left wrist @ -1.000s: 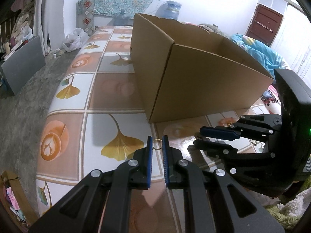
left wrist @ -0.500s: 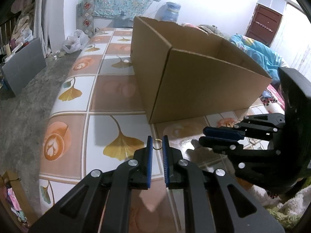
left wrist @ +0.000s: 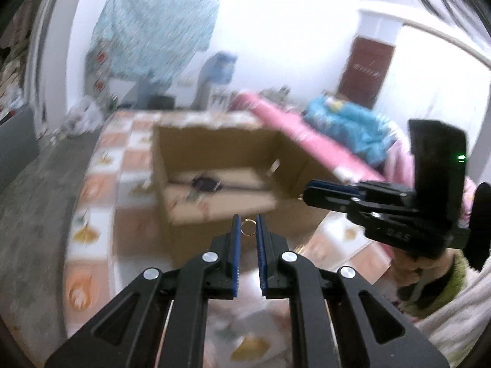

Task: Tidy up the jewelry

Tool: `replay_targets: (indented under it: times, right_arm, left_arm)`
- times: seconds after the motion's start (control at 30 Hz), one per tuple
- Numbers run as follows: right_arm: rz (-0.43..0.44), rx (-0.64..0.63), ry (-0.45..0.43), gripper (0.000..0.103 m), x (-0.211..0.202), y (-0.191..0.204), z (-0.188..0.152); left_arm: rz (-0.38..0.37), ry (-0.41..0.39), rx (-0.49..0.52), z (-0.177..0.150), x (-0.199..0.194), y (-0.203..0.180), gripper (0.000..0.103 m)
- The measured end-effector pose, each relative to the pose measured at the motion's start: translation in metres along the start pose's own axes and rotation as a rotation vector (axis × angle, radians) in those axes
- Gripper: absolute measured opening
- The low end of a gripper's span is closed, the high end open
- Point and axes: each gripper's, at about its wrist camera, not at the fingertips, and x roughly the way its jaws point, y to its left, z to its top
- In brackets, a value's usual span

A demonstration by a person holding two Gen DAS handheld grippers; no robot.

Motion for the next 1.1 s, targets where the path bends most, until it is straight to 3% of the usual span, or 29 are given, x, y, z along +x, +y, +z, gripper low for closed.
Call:
replay_targets:
  times: [0.13,0.33,0.53,0.7,1.1]
  right_arm:
    - [-0.021,0.041,-0.006,0.01,0.005,-0.027,0.017]
    - [0.031,0.169,0.145,0.01,0.05,-0.079,0.028]
    - [0.014,0.241,0.215,0.016,0.072,-0.109,0.029]
    - [0.012,0.269,0.168,0.023,0.059,-0.12,0.031]
    - [-0.028,0.327,0.053,0.027,0.012,-0.137,0.032]
  left_arm:
    - [-0.009,0.01,0.034,0.031,0.03,-0.012,0.009]
    - [-0.017,0.221,-0.034,0.054,0.12,-0.007,0.009]
    - [0.019,0.337,-0.072,0.056,0.178,-0.003,0.01]
    - [-0.016,0.315,-0.151,0.059,0.178,0.009,0.022]
    - [-0.014,0.22,-0.182,0.066,0.141,0.017,0.033]
